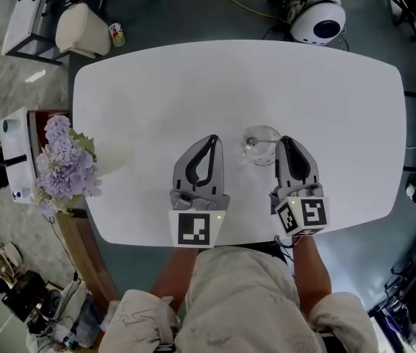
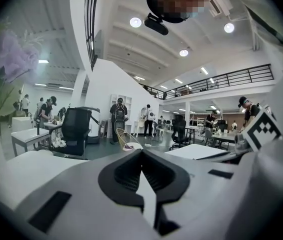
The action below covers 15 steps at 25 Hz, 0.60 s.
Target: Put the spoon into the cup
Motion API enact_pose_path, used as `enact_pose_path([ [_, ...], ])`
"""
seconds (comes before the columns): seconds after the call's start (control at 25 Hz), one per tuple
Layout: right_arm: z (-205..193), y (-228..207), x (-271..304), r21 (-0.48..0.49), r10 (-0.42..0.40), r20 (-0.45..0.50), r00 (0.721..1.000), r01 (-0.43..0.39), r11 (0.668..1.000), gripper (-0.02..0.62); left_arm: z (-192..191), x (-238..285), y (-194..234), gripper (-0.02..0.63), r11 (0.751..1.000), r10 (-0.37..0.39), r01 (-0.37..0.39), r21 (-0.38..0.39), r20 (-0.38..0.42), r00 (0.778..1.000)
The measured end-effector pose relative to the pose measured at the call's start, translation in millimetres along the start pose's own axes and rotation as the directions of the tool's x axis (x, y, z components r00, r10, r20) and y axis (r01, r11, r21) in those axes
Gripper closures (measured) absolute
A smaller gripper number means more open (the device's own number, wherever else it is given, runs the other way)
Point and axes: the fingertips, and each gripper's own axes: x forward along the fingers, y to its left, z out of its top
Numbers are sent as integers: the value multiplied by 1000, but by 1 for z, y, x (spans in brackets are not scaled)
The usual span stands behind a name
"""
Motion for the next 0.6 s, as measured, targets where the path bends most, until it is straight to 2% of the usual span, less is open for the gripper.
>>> enact_pose_path([
  [0.24,-14,-5,5,17,-16,-20,1000,16,1000,535,-2,3,-2,604,1000,-17,17,2,7,1000],
  [0.52,-12,-6,7,-4,-21,-16,1000,21,1000,528,0,2,-6,604,1000,-21,21,12,5,1000],
  [0.6,-13,-6,7,6,-18,-21,1000,18,1000,492,1,2,-8,604,1000,-23,23,17,6,1000],
])
